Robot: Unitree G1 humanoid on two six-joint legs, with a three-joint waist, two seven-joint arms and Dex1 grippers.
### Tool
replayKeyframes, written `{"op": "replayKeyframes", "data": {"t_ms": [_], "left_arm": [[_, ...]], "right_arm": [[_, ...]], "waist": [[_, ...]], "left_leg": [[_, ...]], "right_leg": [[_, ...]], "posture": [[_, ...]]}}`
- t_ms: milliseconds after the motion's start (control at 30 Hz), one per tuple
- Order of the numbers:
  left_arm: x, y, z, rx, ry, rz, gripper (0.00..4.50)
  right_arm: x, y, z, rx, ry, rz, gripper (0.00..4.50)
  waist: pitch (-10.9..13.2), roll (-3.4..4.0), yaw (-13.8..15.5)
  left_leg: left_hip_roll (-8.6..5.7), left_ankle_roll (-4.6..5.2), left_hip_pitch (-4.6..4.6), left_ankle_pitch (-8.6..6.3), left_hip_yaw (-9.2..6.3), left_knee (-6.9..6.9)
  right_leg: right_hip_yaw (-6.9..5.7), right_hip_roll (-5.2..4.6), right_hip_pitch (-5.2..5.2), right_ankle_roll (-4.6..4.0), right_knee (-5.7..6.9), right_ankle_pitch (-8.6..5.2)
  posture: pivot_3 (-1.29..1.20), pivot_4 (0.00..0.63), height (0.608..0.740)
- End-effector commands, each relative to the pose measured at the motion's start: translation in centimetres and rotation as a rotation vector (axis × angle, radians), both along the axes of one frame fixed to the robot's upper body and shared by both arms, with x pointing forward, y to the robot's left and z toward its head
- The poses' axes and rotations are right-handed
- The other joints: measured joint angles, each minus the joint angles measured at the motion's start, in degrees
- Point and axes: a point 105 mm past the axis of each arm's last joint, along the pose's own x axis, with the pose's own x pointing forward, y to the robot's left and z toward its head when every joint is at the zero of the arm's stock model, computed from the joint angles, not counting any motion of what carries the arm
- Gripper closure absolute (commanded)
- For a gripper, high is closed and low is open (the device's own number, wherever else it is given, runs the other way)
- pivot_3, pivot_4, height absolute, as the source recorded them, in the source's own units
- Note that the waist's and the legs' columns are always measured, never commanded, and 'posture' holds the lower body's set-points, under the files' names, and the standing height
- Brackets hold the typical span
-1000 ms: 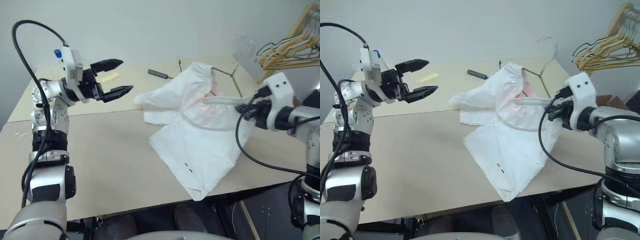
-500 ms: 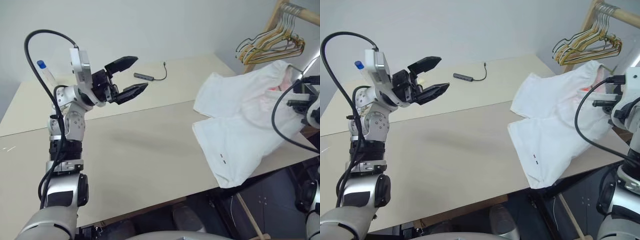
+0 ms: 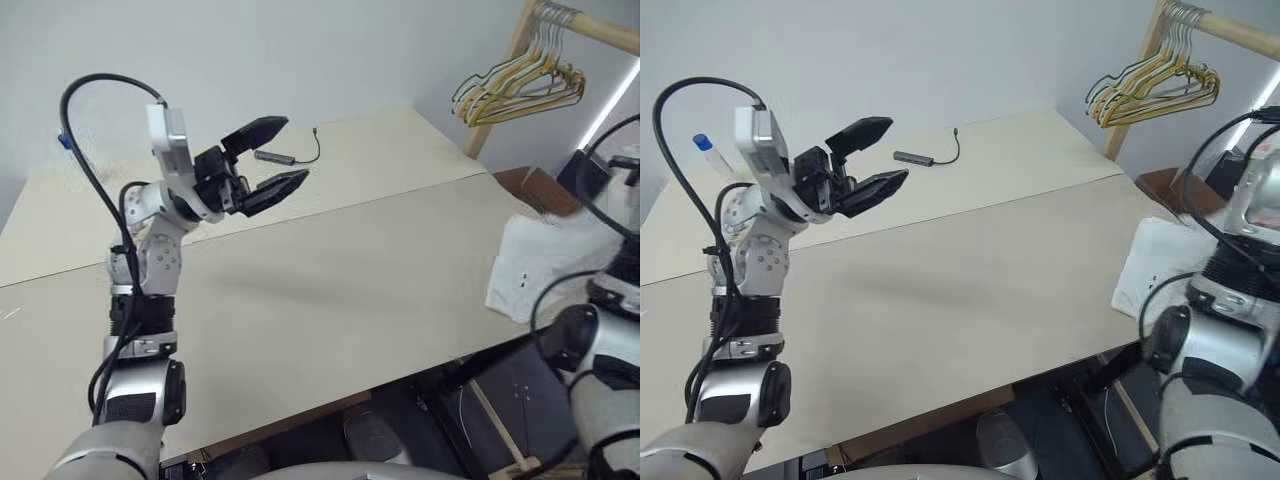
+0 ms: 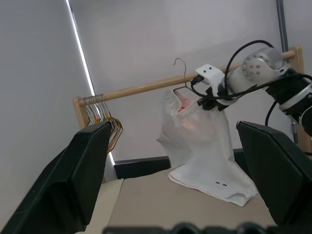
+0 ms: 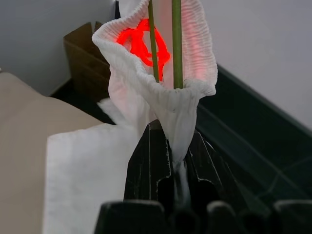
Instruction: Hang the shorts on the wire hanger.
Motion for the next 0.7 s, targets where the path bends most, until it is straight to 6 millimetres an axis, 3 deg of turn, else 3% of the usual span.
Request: {"op": "replayKeyframes", "data": {"t_ms": [33,267,400,633,700], "left_arm": [[-0.6,0.1,1.1,-0.018,-0.043,0.005,0.07],[-1.1,0.0,0.9,-0.007,-0.056,0.010,0.07],[-1.3,0.1,0.9,-0.002,-0.059,0.007,0.07],[-2.1,0.0,0.7,-0.005,-0.060,-0.033,0.07],[-2.1,0.0,0.7,-0.003,-0.061,-0.033,0.00]], "right_arm": [[-0.8,-2.5,2.6,0.013,-0.138,-0.135,4.50],[-0.6,-5.1,1.3,0.164,-0.192,-0.191,4.50],[-0.4,-5.4,0.6,0.242,-0.191,-0.198,4.50],[-0.2,-5.5,-1.1,0.306,-0.150,-0.207,4.50],[-0.2,-5.5,-1.3,0.307,-0.142,-0.213,3.78]], "waist": [[0.00,0.00,0.25],[0.00,0.01,0.17],[0.04,0.02,0.17],[0.05,0.00,0.31],[0.06,-0.02,0.49]], "left_leg": [[-0.01,0.00,-0.01,0.00,0.01,-0.01],[-0.05,0.07,0.16,0.04,0.53,-0.19],[-0.03,0.09,0.83,0.04,0.76,-0.47],[-0.02,0.09,0.85,0.04,0.83,-0.47],[-0.02,0.09,0.83,0.04,0.82,-0.47]], "right_leg": [[0.01,-0.01,0.00,0.01,-0.02,0.00],[0.32,0.00,0.02,0.04,-0.08,-0.02],[0.46,0.03,0.62,0.08,-0.32,-0.06],[0.53,0.04,0.84,0.13,-0.54,-0.09],[0.50,0.04,0.84,0.13,-0.60,-0.09]], "posture": [[-0.28,0.000,0.740],[-0.26,0.000,0.740],[-0.25,0.000,0.740],[-0.25,0.000,0.740],[-0.25,0.000,0.740]]}}
